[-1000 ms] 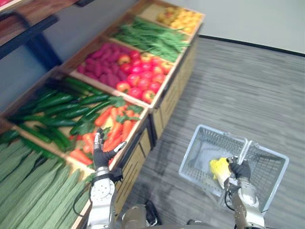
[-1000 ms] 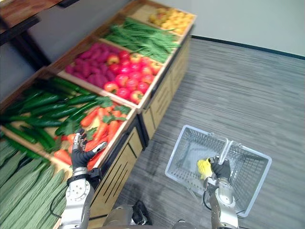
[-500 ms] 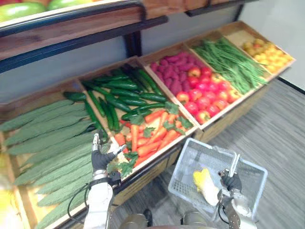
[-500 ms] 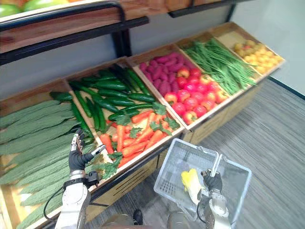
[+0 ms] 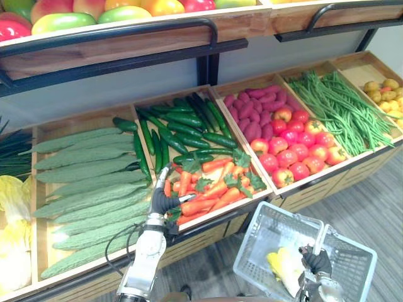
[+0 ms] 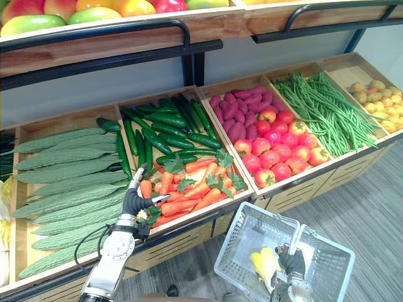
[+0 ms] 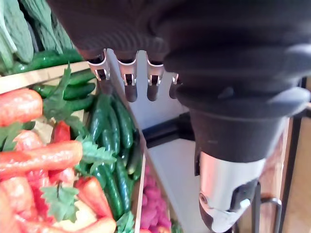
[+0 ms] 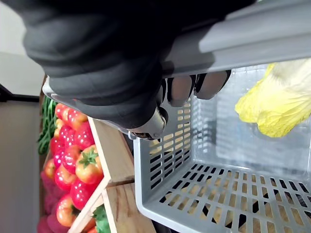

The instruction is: Pick vegetable in the basket

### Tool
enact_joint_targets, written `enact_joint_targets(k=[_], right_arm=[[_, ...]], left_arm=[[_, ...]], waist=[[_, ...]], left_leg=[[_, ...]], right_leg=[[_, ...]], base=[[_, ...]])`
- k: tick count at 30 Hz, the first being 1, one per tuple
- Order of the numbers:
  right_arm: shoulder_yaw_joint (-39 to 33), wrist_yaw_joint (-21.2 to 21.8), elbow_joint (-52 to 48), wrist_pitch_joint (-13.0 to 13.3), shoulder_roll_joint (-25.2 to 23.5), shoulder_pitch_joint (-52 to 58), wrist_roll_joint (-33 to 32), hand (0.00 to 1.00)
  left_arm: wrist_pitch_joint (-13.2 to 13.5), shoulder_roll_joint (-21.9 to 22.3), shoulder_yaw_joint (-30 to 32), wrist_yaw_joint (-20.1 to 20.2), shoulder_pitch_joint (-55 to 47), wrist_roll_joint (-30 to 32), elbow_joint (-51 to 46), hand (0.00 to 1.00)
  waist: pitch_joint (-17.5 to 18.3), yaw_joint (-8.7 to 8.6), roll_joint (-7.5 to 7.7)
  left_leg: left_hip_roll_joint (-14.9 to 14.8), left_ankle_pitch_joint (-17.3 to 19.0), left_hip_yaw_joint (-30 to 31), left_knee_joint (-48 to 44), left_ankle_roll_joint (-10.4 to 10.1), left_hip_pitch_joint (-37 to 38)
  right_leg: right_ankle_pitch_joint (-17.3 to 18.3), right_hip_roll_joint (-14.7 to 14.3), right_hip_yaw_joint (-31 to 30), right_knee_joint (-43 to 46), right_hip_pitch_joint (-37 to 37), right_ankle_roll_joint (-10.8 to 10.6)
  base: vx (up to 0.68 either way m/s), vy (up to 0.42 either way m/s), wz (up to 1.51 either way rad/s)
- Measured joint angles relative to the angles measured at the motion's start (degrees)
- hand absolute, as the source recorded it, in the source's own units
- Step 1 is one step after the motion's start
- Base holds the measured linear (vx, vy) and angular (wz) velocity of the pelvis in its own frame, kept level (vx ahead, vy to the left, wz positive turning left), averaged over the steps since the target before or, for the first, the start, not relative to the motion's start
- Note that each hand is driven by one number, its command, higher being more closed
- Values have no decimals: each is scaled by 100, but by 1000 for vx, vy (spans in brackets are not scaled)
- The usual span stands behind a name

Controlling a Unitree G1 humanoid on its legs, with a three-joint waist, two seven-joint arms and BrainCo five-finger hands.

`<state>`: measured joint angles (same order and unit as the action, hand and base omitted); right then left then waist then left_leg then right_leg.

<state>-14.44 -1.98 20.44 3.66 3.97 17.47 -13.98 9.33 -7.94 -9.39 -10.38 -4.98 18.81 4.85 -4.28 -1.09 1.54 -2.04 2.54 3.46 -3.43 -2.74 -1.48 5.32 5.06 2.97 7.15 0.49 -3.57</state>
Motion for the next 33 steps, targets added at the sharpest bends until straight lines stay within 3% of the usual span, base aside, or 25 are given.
enact_joint_targets(k=[5, 9, 19, 23, 24, 26, 33], right_arm=[[116, 86, 356, 32, 44, -412, -4, 100], [294, 101, 356, 39, 110, -818, -5, 100], [426, 95, 355, 102, 271, -1304, -84, 100], [432, 83, 287, 163, 270, -1361, -126, 100], [432, 78, 260, 185, 271, -1358, -126, 100], [437, 68, 97, 243, 271, -1366, -128, 100], [589, 66, -66, 277, 265, -1354, -316, 100]], left_arm=[[-37, -339, -187, 41, 637, 468, 963, 0], [-258, -625, -172, 39, 1175, 989, 1526, 0], [-587, -810, -171, -113, 2501, 2596, 2133, 0], [-755, -852, -159, -139, 3027, 2735, 2361, 0], [-778, -852, -151, -145, 3095, 2738, 2392, 100], [-896, -853, -120, -146, 3295, 2698, 2494, 100], [-912, -827, 112, -213, 3474, 2120, 2567, 100]], waist=[[-33, -171, 23], [-340, -311, -9], [-913, -318, 2], [-1015, -324, 9], [-1047, -327, 11], [-1180, -343, 27], [-1282, -375, 41]], left_leg=[[-5, -407, -100, 479, 9, -74], [-1, -599, -254, 697, 7, -382], [-38, -907, -532, 881, -68, -897], [-66, -934, -532, 881, -51, -968], [-69, -934, -533, 880, -51, -969], [-78, -935, -537, 879, -51, -967], [-84, -934, -665, 879, -53, -892]], right_leg=[[-260, -17, -134, -163, -328, -24], [-574, -31, -323, -359, -723, -81], [-896, -76, -604, -448, -1416, -103], [-909, -101, -601, -440, -1494, -99], [-910, -104, -601, -439, -1495, -97], [-911, -115, -602, -436, -1496, -96], [-909, -125, -666, -436, -1470, -95]], base=[[-69, 13, -13], [-153, 27, -22], [-71, -6, -13], [28, -10, -1], [56, -15, -1], [34, -9, -1], [35, -4, -7]])
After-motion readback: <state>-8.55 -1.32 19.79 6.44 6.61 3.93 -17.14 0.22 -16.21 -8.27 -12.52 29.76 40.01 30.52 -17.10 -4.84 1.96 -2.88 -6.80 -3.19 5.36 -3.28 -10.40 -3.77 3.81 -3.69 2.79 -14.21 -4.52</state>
